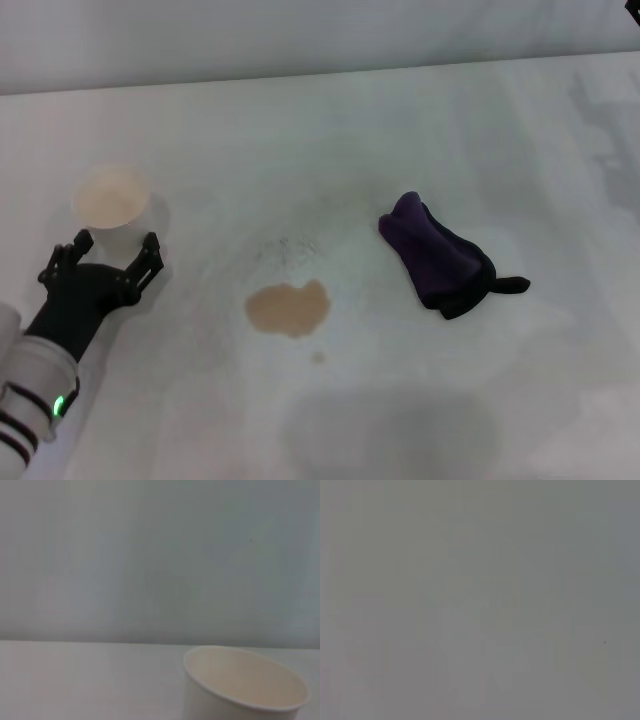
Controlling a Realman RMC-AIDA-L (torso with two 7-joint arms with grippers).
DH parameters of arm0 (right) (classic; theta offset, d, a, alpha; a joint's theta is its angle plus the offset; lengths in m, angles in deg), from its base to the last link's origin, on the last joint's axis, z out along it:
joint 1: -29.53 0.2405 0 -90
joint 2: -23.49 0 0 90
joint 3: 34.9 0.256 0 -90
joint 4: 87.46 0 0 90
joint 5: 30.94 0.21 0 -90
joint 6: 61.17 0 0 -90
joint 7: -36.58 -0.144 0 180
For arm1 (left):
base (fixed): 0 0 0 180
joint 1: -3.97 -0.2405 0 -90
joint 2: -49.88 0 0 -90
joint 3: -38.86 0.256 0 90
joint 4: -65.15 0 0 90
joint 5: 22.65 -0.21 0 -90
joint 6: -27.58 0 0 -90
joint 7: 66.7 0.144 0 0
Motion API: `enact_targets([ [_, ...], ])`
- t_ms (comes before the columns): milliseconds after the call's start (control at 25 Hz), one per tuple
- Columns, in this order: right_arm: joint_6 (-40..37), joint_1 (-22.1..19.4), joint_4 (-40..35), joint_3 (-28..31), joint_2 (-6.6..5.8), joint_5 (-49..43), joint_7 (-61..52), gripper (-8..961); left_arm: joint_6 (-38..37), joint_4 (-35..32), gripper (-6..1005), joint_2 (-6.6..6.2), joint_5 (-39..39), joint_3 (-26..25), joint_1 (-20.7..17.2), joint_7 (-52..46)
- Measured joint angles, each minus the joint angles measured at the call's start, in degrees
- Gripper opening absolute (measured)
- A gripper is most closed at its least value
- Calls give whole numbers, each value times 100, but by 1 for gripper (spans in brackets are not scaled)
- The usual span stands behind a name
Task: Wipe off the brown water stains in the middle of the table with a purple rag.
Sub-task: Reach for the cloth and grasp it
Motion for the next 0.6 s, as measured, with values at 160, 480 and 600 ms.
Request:
enact_targets([
  [160,0,-8,3,-6,-1,0,0,872,-372,-271,891,-8,-33,-3,-382,326],
  [480,108,-37,-2,-365,-6,-5,-248,873,-1201,-595,891,-3,-283,-1,-1254,394],
  [600,65,-117,-198,-1155,-63,-56,-825,873,-1581,-650,892,1,-265,0,-1566,387],
])
